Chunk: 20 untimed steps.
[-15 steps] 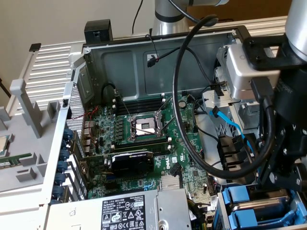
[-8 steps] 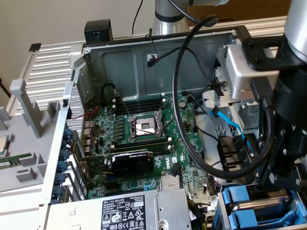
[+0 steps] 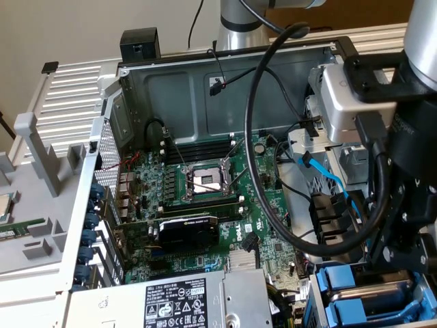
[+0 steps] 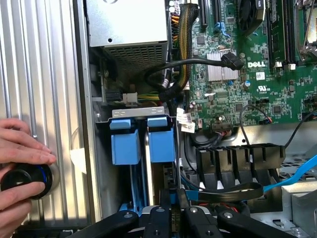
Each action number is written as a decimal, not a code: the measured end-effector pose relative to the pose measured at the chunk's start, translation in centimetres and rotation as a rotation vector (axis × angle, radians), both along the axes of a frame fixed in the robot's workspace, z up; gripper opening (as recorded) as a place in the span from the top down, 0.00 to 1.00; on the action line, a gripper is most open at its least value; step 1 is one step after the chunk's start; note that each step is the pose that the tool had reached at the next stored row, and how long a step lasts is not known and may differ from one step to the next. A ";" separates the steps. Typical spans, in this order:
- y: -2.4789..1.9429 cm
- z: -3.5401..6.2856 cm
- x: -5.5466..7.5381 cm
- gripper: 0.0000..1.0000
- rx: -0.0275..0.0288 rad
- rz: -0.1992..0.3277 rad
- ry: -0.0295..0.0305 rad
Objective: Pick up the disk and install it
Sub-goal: 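Insert the first disk wire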
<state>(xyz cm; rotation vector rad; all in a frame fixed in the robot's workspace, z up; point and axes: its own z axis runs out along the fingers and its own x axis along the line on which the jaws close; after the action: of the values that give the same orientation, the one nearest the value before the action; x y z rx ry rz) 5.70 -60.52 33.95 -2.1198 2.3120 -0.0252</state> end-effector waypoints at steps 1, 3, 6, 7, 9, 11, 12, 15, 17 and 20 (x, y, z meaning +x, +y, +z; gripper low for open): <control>0.00 -0.07 0.0 0.84 0.0013 0.000 -0.0009; 0.00 -0.06 0.0 0.84 0.0012 0.000 -0.0022; 0.00 -0.01 0.0 0.84 0.0001 0.000 -0.0026; 0.00 0.00 0.0 0.84 0.0000 0.000 -0.0027; 0.00 -0.01 0.0 0.84 0.0001 0.000 -0.0030; 0.00 0.00 0.0 0.84 0.0002 0.000 -0.0037; 0.00 0.01 -0.1 0.84 0.0001 0.000 -0.0045; 0.00 0.01 0.0 0.84 0.0001 0.000 -0.0063; 0.00 0.04 -0.1 0.84 0.0001 0.000 -0.0078; 0.00 0.06 0.0 0.84 -0.0012 0.000 -0.0091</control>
<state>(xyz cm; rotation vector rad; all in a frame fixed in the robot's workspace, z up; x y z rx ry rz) 5.65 -60.52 34.00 -2.1158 2.3076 -0.0361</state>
